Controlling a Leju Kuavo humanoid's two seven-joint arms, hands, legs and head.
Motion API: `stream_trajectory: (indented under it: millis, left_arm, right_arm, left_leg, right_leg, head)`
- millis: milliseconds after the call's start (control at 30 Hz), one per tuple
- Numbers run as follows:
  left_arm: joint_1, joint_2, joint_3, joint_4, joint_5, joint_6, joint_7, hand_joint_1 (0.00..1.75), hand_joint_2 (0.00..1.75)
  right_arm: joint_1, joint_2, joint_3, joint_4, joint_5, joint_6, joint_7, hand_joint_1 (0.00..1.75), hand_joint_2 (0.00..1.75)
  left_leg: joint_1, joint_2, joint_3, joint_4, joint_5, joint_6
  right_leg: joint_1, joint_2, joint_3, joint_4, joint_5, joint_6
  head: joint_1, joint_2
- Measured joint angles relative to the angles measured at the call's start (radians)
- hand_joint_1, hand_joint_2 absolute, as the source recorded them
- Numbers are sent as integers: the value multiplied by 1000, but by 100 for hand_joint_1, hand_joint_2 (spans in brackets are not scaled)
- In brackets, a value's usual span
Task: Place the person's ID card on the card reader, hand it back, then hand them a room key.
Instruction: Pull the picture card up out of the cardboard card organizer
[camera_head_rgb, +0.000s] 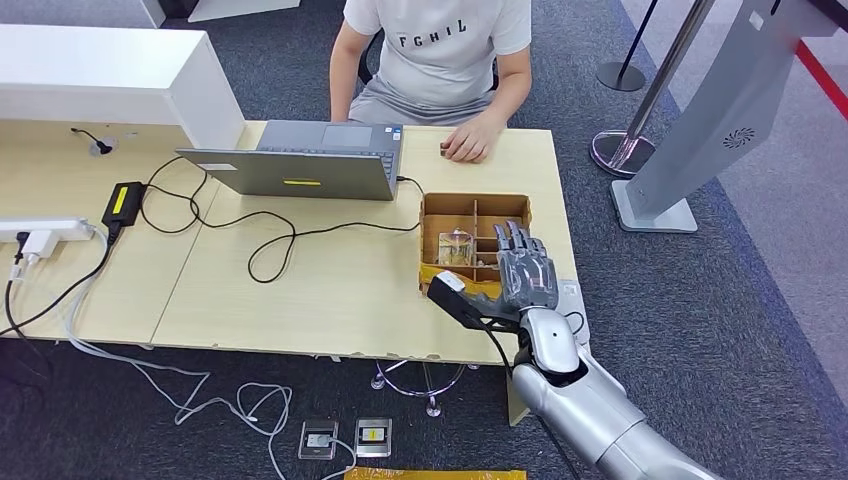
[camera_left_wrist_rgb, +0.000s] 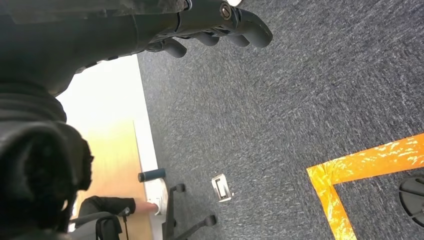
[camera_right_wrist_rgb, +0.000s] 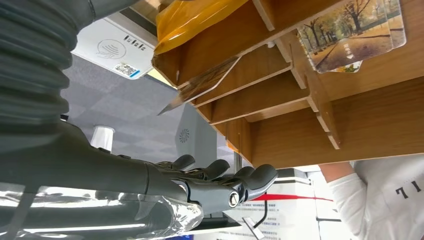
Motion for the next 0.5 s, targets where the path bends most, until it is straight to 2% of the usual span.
stream_trajectory:
  millis: [500]
  left_arm:
    - [0, 0, 0, 0, -12, -2, -1, 0, 0]
  right_arm:
    - [-17, 15, -14, 57, 33, 22, 27, 0, 175]
  left_leg:
    - [0, 0, 0, 0, 0, 0]
  right_leg:
    - [0, 0, 0, 0, 0, 0]
  head:
    - [0, 0]
